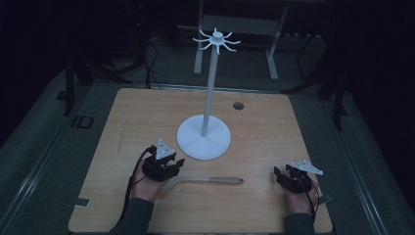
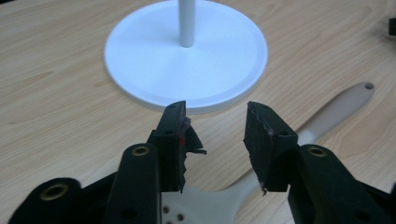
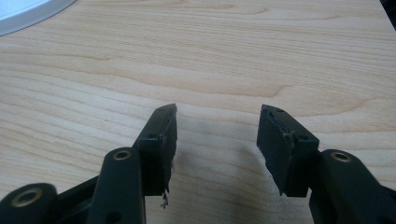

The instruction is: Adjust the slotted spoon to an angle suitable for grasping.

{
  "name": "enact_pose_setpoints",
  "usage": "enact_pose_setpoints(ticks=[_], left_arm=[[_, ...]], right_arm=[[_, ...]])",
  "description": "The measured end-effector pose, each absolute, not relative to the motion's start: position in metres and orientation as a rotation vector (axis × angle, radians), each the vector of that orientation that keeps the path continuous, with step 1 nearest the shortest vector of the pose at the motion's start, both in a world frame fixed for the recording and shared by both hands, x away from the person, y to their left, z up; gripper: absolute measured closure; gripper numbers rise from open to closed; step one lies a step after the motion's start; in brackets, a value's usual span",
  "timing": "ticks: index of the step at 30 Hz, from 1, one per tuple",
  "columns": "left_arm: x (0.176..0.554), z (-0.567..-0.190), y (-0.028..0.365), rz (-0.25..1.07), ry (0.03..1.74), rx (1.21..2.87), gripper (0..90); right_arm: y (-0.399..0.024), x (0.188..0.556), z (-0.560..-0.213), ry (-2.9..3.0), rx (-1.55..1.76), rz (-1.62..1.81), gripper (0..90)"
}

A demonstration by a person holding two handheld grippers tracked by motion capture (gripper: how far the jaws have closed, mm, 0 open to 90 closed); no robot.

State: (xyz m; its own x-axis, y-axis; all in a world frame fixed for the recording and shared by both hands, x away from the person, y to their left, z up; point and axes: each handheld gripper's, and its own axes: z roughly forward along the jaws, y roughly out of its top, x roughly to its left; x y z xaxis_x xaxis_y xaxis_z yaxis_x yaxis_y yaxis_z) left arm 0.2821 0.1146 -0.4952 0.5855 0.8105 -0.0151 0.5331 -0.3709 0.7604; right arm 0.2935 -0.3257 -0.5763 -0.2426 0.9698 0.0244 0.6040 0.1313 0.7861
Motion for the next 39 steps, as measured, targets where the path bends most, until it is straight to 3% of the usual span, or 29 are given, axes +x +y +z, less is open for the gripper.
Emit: enact_pose_setpoints(ticks=[39], left_arm=[[0.308, -0.511, 0.058, 0.35, 0.781, 2.355, 58.0]], right_arm=[[-0.327, 0.294, -0.577, 1.915, 1.518, 0.936, 44.9]])
